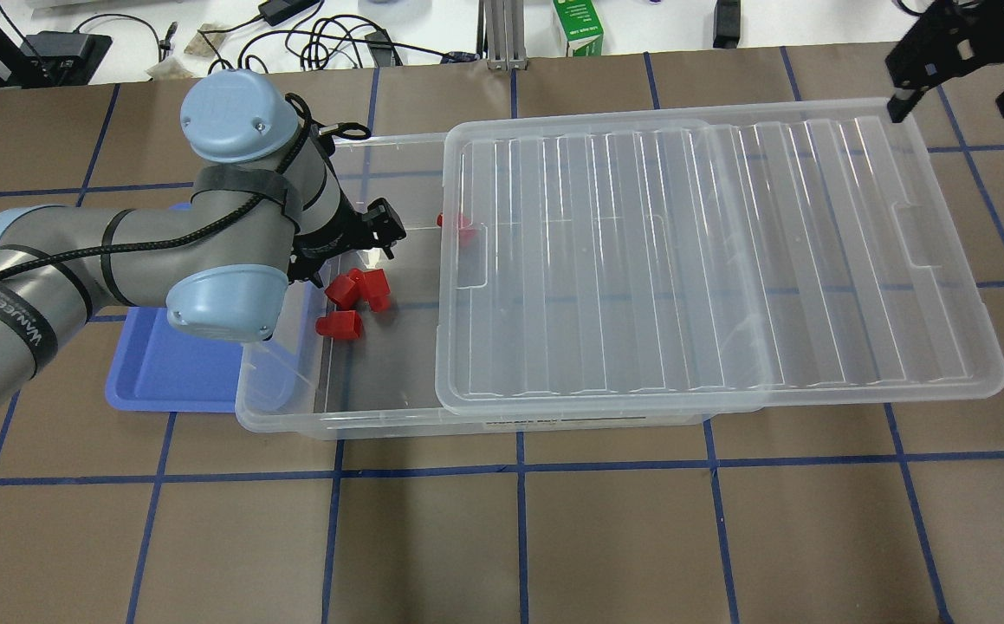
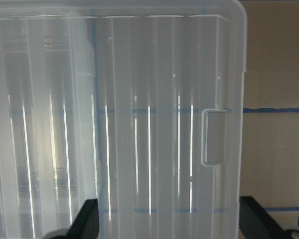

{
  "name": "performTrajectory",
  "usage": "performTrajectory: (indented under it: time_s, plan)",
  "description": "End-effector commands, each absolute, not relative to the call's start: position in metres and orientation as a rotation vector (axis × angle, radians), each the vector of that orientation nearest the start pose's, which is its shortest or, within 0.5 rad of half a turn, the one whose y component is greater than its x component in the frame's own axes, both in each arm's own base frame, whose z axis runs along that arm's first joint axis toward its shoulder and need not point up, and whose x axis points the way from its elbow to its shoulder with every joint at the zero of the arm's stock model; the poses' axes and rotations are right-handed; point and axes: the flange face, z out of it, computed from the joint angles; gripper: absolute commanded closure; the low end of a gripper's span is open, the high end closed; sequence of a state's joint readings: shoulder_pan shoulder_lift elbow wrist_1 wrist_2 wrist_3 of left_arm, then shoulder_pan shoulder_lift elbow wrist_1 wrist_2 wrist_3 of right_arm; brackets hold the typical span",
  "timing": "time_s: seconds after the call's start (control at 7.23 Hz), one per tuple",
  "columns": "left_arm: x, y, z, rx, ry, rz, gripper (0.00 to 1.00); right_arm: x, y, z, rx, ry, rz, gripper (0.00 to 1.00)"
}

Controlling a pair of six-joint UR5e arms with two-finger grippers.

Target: Place red block in blue tray from box

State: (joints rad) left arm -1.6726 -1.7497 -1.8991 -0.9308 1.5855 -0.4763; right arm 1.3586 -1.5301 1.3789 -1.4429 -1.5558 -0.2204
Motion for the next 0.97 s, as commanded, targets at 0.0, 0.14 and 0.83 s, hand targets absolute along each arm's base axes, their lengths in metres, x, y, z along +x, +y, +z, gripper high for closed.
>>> performTrajectory:
  time_s: [0.0,0.14,0.83]
  plan:
    - [-0.190,-0.518,0.288,-0.579,3.104,-0.178,0.00,0.107,-0.528,0.539,0.033,3.132,-0.065,0.00]
    - [-0.191,-0.520,0.280,-0.579,3.102,-0.159,0.00,0.132,-0.530,0.532,0.059,3.129,-0.055,0.00]
    - [-0.192,-0.529,0.256,-0.518,3.108,-0.143,0.00,0.141,-0.536,0.526,0.007,3.126,-0.076,0.00]
